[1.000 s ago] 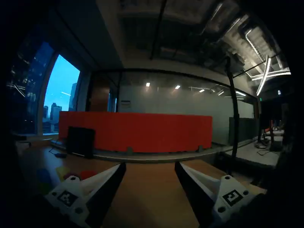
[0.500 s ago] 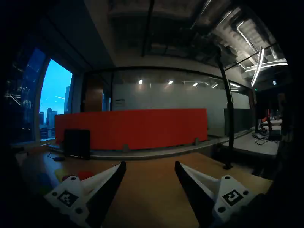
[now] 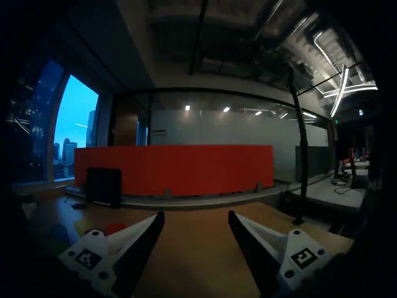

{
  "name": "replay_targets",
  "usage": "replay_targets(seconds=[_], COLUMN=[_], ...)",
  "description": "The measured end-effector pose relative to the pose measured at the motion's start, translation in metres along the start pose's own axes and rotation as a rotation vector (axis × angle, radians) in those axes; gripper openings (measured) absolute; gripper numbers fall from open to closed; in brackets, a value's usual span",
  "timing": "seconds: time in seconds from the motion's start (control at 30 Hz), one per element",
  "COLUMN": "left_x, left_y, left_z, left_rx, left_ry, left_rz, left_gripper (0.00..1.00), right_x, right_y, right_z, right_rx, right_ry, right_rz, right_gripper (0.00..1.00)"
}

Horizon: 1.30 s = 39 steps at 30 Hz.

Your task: Pour water

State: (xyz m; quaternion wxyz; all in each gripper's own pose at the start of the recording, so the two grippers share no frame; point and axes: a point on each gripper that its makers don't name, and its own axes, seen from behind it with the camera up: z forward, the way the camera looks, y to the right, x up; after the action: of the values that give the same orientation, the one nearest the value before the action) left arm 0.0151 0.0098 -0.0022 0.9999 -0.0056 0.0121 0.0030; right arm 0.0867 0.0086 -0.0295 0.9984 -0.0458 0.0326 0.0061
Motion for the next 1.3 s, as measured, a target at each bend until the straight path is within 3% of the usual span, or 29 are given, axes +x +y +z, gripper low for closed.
replay_targets(seconds=[0.37,1.3], left_x=[-0.01,-0.014], left_y=[-0.002,-0.007], left_z=[0.002,0.003], left_rx=[0.003,0.006], left_ry=[-0.011,-0.024], left_rz=[-0.02,-0.006], left_gripper=[0.97,0.97], right_x=[0.003,0.01], right_y=[-0.007,-0.015], right_z=[-0.002,-0.003], right_rx=[0.007,0.032], right_ry=[-0.003,0.017], right_rz=[-0.013,-0.014], right_gripper=[0.99,0.99])
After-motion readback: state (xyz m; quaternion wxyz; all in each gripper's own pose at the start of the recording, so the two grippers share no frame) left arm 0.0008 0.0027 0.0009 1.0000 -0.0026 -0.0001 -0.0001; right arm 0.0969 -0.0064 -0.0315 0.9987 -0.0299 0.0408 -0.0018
